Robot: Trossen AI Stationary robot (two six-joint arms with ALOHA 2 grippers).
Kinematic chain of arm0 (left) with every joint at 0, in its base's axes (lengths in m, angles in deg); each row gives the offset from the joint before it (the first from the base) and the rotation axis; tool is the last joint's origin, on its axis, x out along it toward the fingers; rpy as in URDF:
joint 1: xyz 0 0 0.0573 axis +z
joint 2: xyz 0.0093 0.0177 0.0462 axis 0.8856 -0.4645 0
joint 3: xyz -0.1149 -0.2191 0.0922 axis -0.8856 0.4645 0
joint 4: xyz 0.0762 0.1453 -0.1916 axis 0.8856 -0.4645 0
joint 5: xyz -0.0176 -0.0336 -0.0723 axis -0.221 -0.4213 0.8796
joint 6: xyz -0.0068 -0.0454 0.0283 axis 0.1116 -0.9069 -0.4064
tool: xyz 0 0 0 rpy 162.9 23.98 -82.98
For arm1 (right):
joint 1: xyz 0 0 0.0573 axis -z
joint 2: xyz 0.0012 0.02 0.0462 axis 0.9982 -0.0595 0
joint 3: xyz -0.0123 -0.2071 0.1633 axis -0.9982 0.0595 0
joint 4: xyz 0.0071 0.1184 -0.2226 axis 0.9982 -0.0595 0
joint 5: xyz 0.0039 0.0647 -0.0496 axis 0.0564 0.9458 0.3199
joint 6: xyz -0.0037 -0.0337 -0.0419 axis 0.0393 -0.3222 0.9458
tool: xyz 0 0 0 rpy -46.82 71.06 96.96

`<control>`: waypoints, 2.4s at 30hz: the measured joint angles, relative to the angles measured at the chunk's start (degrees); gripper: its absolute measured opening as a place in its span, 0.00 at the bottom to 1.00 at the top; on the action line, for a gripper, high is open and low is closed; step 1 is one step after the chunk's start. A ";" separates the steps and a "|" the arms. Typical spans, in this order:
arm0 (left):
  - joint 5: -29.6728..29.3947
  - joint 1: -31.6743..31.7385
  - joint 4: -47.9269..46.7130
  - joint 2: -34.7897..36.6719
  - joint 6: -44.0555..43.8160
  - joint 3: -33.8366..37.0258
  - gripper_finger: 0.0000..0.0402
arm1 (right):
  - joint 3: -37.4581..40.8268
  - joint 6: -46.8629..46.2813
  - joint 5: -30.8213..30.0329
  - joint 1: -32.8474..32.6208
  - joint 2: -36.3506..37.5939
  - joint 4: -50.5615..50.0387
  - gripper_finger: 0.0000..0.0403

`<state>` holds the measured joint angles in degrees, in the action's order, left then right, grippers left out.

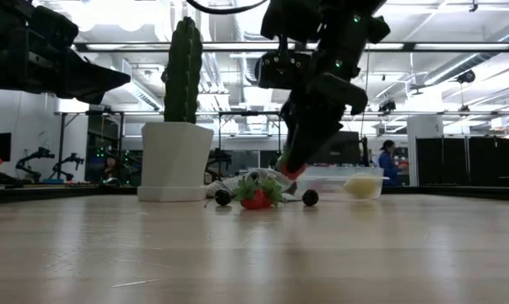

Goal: Pick and placing Produce into tupperware
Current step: Put the right strawberry into the transparent bin

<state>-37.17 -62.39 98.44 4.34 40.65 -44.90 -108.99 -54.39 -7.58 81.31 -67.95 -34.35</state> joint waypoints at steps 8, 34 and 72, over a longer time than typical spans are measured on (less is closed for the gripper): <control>0.00 0.01 -0.01 0.00 0.00 0.00 0.00 | -4.25 1.39 -0.69 0.02 0.02 -5.80 0.30; 0.01 0.01 0.00 0.00 -0.07 0.00 0.00 | -7.56 -5.22 -25.99 6.97 2.75 -20.83 0.30; 0.01 0.01 -0.06 0.00 -0.11 0.00 0.00 | 1.42 -0.10 -5.90 27.82 6.78 -13.34 0.30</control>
<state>-37.16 -62.38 98.39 4.34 40.54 -44.90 -107.57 -54.49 -13.48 109.13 -61.17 -47.69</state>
